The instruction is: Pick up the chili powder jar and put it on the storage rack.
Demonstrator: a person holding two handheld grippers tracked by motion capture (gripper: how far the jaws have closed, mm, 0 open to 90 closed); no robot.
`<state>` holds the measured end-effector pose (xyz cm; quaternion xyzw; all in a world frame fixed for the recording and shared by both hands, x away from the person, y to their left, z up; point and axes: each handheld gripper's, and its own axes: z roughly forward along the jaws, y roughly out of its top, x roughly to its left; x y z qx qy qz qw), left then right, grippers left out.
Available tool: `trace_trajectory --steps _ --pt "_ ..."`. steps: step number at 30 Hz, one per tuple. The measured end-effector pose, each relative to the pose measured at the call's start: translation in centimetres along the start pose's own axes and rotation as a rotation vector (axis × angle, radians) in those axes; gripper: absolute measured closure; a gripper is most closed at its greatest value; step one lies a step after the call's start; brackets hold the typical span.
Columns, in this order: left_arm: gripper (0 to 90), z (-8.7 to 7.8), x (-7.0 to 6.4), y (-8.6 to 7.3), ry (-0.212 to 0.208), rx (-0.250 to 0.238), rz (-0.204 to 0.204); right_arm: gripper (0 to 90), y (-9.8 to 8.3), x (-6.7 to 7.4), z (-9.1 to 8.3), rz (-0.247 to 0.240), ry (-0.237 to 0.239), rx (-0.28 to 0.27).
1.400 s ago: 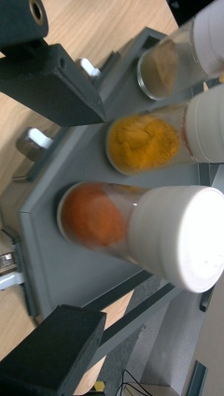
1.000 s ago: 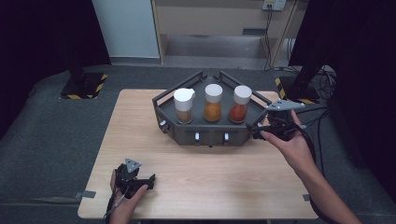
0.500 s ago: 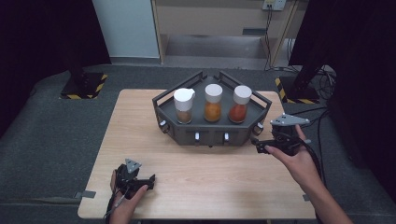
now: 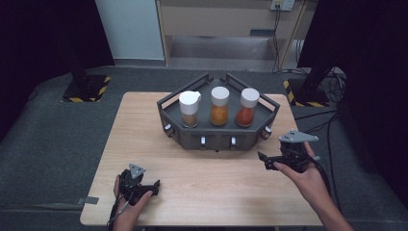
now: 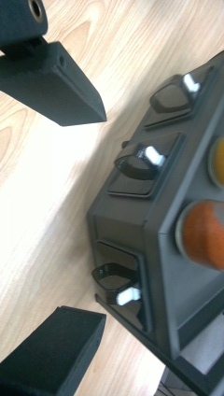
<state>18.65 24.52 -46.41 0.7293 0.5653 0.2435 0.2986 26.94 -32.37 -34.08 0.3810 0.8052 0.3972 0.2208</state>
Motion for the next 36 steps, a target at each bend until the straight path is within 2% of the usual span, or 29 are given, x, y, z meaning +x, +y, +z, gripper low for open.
trace_trajectory --steps 9,11,13,36 --pt "0.0 0.0 0.0 0.0 -0.001 0.000 0.000 5.3 -2.2 0.5 0.9 0.005 0.000 0.021" --pt "0.0 0.0 0.0 0.0 -0.001 0.000 -0.001 6.5 -2.8 0.9 1.0 0.008 -0.022 0.017" --pt "0.0 0.0 0.0 0.0 -0.001 0.000 -0.001 6.4 -3.2 0.9 1.3 0.015 -0.020 0.018" --pt "0.0 0.0 0.0 0.0 0.000 0.000 0.000 5.0 -5.1 1.9 2.7 0.034 0.032 0.054"
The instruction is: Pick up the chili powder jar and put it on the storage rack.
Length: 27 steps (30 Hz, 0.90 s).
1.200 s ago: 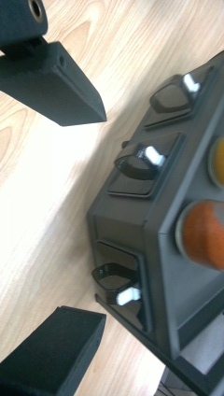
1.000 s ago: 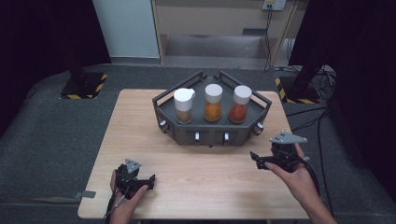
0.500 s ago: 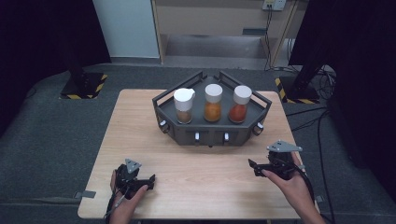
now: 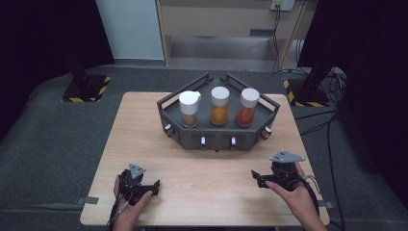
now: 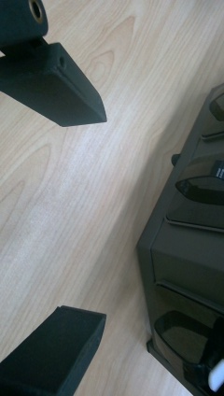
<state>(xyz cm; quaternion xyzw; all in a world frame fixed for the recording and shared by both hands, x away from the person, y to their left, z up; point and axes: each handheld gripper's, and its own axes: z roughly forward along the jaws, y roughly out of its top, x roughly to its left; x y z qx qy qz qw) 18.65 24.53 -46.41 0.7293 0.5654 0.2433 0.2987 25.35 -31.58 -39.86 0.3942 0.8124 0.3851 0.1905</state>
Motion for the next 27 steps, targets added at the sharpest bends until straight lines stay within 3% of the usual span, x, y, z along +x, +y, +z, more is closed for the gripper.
trace_trajectory --steps 27 --pt "0.0 0.0 0.0 0.0 0.001 0.000 0.000 4.5 -2.5 0.7 1.2 0.013 0.061 0.011"
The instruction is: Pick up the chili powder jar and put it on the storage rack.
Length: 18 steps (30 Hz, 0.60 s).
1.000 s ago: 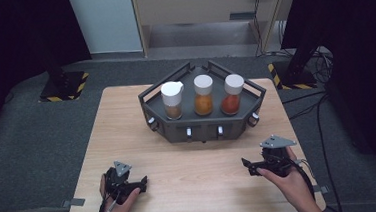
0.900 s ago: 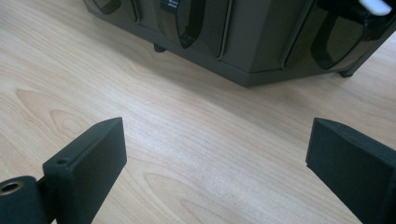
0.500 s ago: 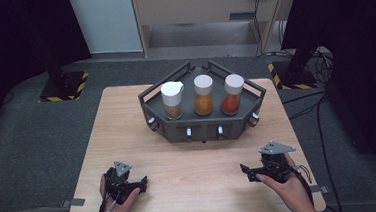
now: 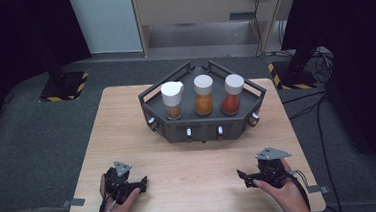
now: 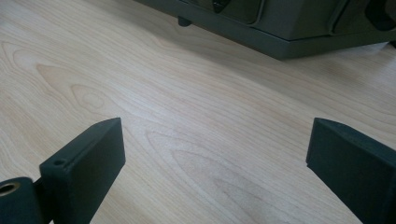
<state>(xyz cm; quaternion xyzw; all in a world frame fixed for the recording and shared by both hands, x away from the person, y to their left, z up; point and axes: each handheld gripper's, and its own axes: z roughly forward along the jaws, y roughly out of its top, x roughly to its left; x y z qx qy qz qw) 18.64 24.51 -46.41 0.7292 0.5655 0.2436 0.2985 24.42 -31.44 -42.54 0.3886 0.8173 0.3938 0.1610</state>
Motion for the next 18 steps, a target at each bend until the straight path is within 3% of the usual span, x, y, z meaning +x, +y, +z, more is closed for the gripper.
trace_trajectory --steps 18 --pt "0.0 0.0 0.0 0.0 0.000 0.000 0.000 4.5 -0.4 0.9 1.7 -0.004 0.021 0.017"
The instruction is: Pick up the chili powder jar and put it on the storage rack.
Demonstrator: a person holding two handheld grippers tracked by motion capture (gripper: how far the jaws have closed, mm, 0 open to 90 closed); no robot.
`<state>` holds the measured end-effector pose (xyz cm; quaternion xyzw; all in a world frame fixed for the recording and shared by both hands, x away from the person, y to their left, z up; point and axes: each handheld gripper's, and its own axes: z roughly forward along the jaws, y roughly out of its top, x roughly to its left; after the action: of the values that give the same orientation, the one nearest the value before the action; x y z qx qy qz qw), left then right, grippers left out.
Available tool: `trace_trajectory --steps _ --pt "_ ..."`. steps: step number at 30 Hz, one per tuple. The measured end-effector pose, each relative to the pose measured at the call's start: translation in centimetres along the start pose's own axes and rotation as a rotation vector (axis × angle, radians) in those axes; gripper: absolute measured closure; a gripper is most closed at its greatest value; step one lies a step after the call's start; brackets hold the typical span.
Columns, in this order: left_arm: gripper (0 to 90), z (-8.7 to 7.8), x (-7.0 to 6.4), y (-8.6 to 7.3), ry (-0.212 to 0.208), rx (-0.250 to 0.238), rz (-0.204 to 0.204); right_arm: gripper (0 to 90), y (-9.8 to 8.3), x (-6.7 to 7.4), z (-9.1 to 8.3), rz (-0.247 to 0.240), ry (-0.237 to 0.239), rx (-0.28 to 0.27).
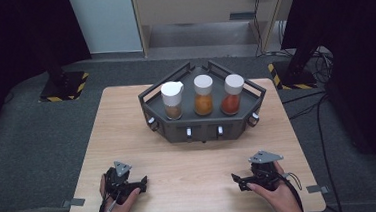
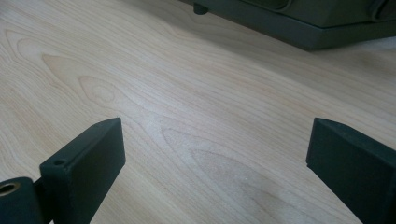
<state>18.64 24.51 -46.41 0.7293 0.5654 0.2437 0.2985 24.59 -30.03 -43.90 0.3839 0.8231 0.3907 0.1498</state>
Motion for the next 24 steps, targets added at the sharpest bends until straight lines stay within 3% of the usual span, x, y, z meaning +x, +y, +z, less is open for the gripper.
trace_trajectory --steps 15,24 --pt "0.0 0.0 0.0 0.0 0.000 0.000 0.000 4.5 -0.4 0.4 2.4 -0.008 0.007 0.068" --pt "0.0 0.0 0.0 0.0 0.000 0.000 0.000 1.9 -0.9 0.9 3.1 -0.021 0.004 0.075"
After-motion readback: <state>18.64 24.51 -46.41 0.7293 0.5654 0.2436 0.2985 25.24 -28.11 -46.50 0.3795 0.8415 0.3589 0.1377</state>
